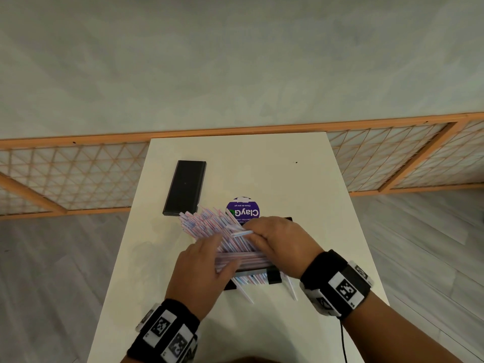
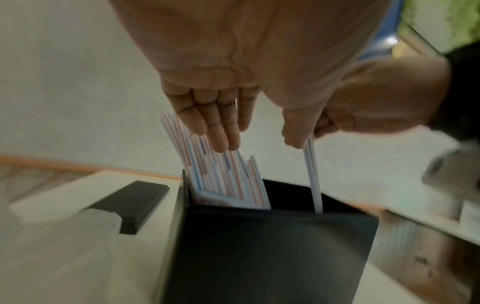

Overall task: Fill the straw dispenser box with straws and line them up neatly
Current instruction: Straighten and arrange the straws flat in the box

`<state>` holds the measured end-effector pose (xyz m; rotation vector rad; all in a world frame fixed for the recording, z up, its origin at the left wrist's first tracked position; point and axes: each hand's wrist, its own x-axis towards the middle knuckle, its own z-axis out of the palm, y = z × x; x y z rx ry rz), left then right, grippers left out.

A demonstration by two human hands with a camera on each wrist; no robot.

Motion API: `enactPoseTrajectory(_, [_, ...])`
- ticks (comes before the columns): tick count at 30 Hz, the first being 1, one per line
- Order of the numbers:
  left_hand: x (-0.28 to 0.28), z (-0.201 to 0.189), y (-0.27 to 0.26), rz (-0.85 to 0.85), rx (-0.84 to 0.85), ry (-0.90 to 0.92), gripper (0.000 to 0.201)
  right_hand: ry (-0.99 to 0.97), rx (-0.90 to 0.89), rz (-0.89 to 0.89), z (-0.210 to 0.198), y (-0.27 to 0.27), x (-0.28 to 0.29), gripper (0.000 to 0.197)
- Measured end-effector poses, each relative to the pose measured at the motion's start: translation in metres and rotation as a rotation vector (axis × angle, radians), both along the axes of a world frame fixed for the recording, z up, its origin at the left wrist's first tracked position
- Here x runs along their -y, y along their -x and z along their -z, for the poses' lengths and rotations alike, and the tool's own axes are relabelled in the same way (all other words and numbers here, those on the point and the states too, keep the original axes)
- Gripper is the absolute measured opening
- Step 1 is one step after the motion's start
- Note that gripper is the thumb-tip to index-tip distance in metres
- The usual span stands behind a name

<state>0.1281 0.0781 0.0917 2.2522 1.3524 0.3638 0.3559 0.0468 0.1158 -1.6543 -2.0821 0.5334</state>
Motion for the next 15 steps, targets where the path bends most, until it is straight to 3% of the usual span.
enactPoseTrajectory(2, [0.004, -0.014, 0.0, -0.094, 0.225, 0.198, 0.069, 0.034, 0.074, -0.061, 0.009, 0.006, 0.001, 0.03])
enactPoseTrajectory(4, [0.01, -0.022, 0.0, -0.118, 0.376, 0.322, 0.066, 0.045, 0.172, -0.114, 0.019, 0.015, 0.002, 0.013])
enactPoseTrajectory(9, [0.017, -0.01, 0.007, -0.091, 0.38, 0.249, 0.015, 0.122, 0.237, -0.185, 0.037, 0.038, 0.004, 0.011])
enactPoseTrajectory(15, [0.02, 0.012, 0.01, -0.154, 0.397, 0.329, 0.009, 0.171, 0.214, -0.189, 0.053, 0.055, 0.0, 0.02])
